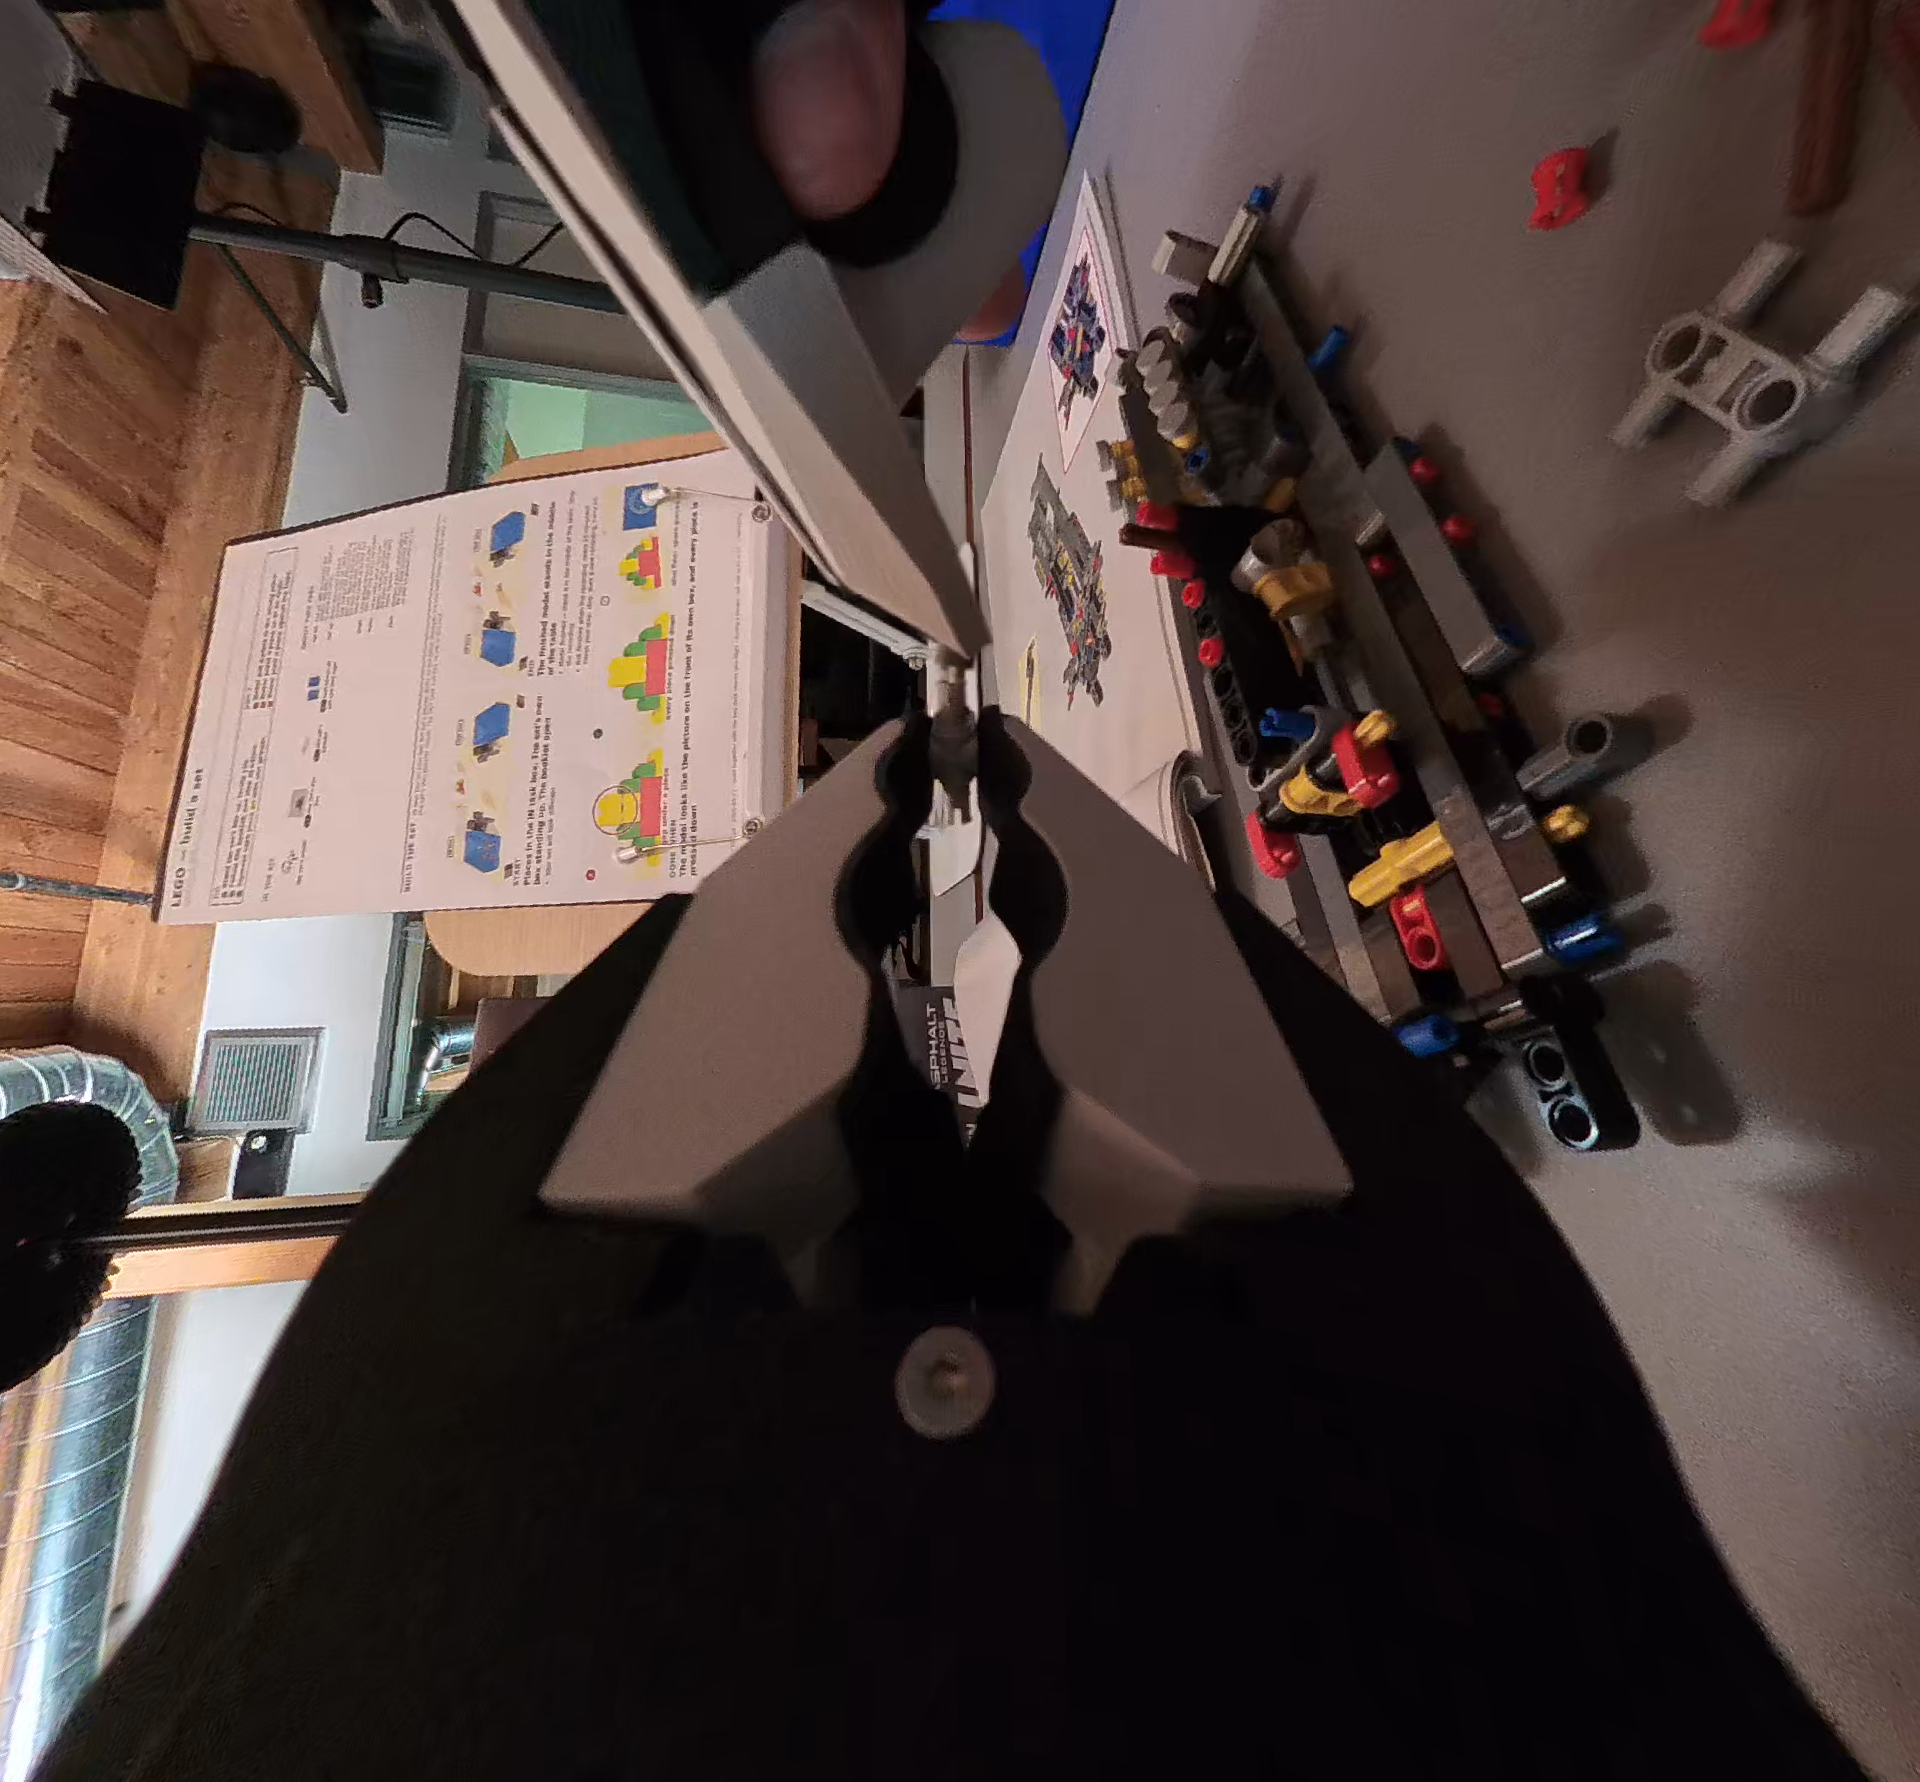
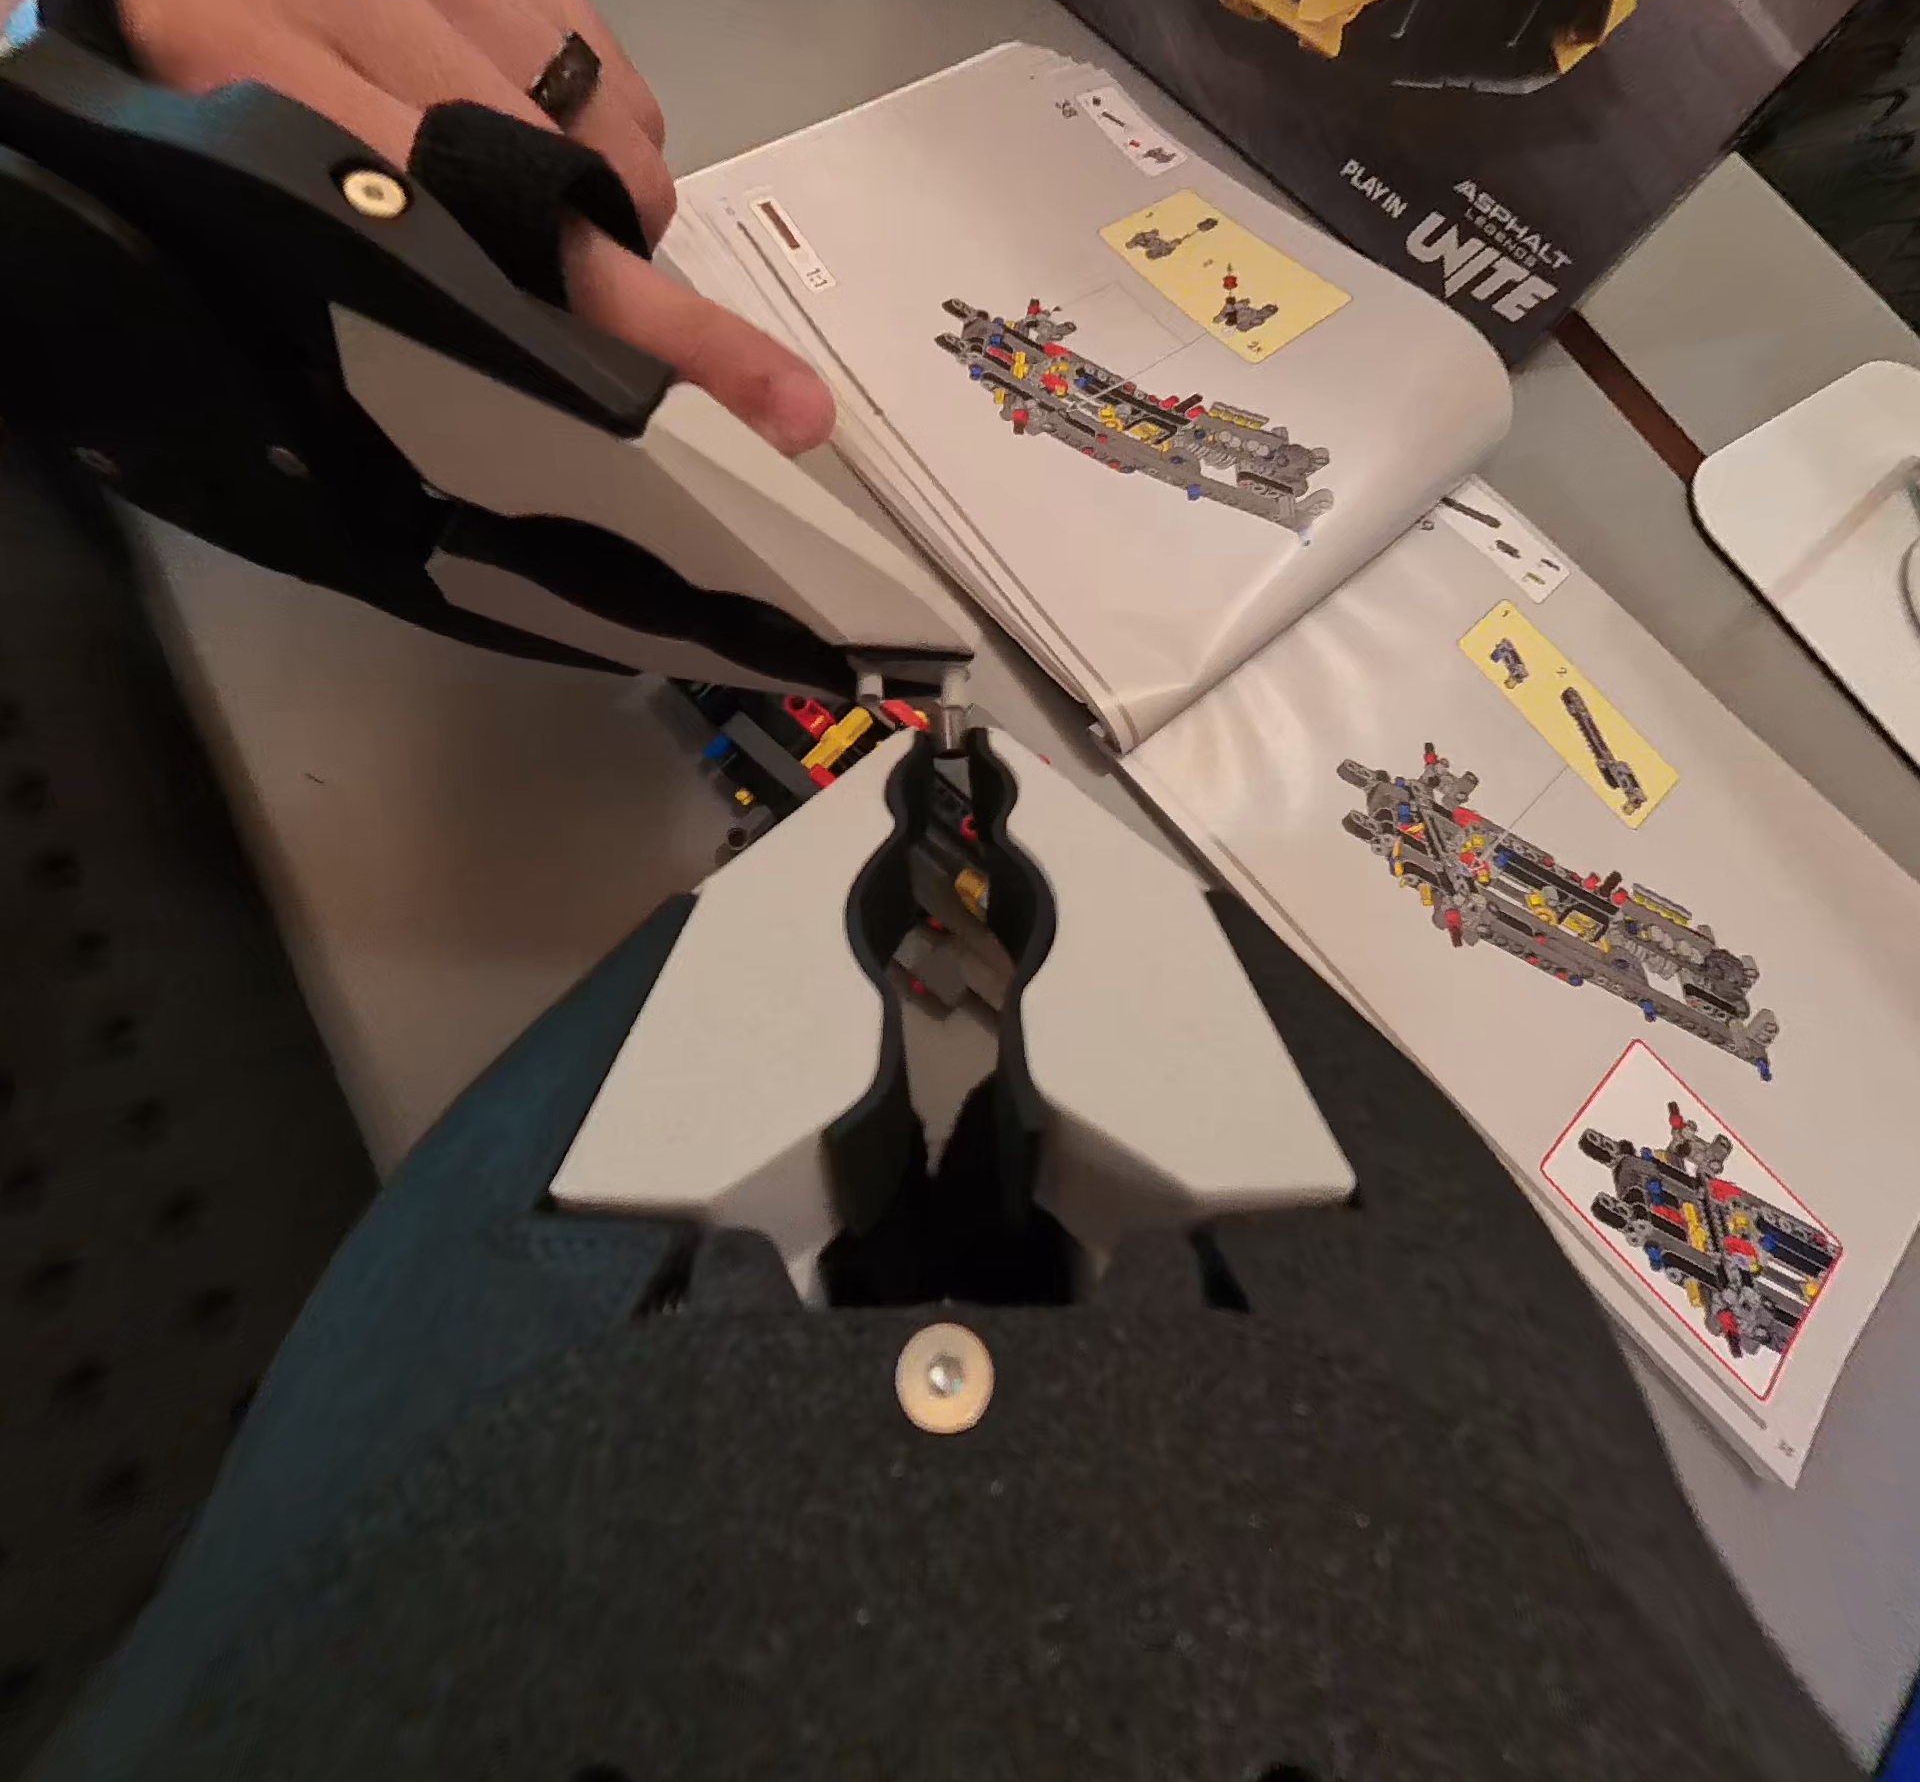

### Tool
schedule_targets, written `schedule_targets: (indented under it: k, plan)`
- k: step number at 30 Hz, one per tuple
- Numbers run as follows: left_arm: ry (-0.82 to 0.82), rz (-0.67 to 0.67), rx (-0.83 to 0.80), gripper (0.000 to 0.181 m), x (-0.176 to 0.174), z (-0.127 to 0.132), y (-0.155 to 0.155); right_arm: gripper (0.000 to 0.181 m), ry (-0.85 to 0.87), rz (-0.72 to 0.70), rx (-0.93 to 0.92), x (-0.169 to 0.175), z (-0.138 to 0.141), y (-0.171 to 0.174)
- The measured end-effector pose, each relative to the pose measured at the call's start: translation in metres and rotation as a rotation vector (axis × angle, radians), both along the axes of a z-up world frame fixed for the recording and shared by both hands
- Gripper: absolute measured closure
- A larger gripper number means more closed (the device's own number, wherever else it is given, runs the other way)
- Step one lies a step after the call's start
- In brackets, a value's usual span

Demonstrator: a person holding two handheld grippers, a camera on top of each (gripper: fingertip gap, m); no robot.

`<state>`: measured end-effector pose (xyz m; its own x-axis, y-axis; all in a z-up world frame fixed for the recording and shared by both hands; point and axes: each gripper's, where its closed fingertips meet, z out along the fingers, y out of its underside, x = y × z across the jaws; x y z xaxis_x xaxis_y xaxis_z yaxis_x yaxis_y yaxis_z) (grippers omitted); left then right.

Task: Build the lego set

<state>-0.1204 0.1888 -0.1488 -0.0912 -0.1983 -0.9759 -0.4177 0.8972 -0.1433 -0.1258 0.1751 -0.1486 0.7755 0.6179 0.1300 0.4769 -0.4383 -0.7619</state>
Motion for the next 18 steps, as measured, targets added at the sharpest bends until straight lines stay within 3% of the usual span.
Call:
schedule_targets:
  k: [11, 18]
  plan:
    - [0.038, 0.022, 0.067, 0.174, 0.0026, -0.0046, 0.0011, 0.177, -0.044, -0.019, -0.029, 0.0015, -0.0052, 0.0024]
    - [0.058, 0.007, 0.146, 0.174, 0.0033, -0.004, -0.0061, 0.177, -0.024, -0.006, -0.176, 0.0016, -0.0066, -0.006]
